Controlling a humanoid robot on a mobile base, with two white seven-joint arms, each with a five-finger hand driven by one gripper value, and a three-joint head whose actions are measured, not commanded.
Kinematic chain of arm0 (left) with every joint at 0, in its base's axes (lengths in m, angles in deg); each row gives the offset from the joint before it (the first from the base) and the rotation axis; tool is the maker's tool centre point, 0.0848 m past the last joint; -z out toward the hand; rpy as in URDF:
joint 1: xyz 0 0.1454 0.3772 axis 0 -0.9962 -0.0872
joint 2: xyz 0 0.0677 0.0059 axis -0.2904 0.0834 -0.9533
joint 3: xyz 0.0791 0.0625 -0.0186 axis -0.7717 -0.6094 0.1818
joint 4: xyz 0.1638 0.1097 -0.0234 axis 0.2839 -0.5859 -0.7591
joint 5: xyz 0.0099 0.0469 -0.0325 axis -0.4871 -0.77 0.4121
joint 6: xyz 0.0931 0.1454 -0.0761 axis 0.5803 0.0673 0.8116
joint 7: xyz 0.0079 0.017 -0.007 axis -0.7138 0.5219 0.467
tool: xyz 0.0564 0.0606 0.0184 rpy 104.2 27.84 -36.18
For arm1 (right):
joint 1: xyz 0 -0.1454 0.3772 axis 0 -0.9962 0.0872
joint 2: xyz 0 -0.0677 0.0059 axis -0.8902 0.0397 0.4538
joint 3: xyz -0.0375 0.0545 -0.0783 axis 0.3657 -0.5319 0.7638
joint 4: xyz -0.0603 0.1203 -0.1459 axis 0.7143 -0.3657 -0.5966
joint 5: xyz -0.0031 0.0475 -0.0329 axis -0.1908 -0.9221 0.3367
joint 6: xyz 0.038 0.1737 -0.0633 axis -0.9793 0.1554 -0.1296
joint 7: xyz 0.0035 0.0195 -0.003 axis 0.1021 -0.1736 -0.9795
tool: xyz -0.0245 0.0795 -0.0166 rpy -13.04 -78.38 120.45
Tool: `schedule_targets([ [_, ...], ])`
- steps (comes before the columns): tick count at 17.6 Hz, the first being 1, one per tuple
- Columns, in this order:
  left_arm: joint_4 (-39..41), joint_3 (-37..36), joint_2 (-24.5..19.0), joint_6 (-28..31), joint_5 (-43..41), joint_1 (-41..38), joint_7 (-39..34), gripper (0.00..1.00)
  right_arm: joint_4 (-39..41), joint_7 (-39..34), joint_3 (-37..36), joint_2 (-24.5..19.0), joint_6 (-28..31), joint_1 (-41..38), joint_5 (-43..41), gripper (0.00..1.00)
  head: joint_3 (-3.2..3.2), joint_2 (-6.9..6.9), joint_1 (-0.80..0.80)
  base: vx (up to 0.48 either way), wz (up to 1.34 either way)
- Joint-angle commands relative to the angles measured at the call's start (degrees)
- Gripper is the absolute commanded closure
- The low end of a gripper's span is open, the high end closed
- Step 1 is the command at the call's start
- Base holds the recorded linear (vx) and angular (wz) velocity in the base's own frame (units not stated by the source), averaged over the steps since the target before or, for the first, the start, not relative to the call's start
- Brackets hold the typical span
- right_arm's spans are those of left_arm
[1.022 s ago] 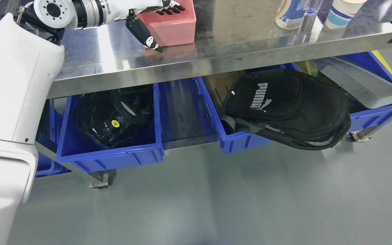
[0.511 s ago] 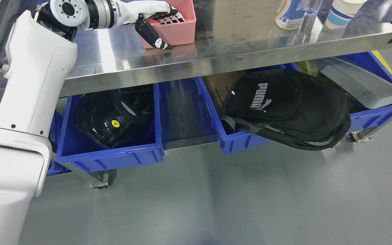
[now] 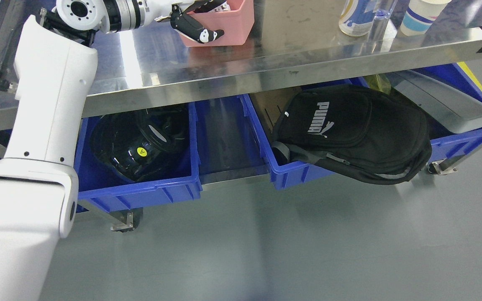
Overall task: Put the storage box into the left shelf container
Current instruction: 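Close the left hand fingers around the pink box's rim, then lift the pink box off the table with the left hand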
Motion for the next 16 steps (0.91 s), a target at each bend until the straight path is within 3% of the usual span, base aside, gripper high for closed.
schedule_targets([
  [1,7.5,18.7,5.4,-5.4,0.2,-6.7,-3.0,1.00,1.0,0.0,-0.2,1.0,0.0,0.4,-0.1,0.00,0.00,0.00,0.00,0.000,0.00],
  [5,14.4,20.0,5.4,-11.7,0.5,-14.4,-18.5,0.98,1.0,0.0,-0.2,1.0,0.0,0.4,-0.1,0.00,0.00,0.00,0.00,0.000,0.00],
  [9,20.4,18.9,5.4,-11.7,2.2,-19.0,-39.4,0.96,1.0,0.0,-0.2,1.0,0.0,0.4,-0.1,0.00,0.00,0.00,0.00,0.000,0.00],
  [11,24.7,16.8,5.4,-11.5,4.1,-21.9,-43.6,0.97,1.0,0.0,-0.2,1.0,0.0,0.4,-0.1,0.00,0.00,0.00,0.00,0.000,0.00],
  [16,37.0,13.5,5.4,-11.1,10.9,-30.1,-44.4,0.98,1.0,0.0,-0.2,1.0,0.0,0.4,-0.1,0.00,0.00,0.00,0.00,0.001,0.01],
])
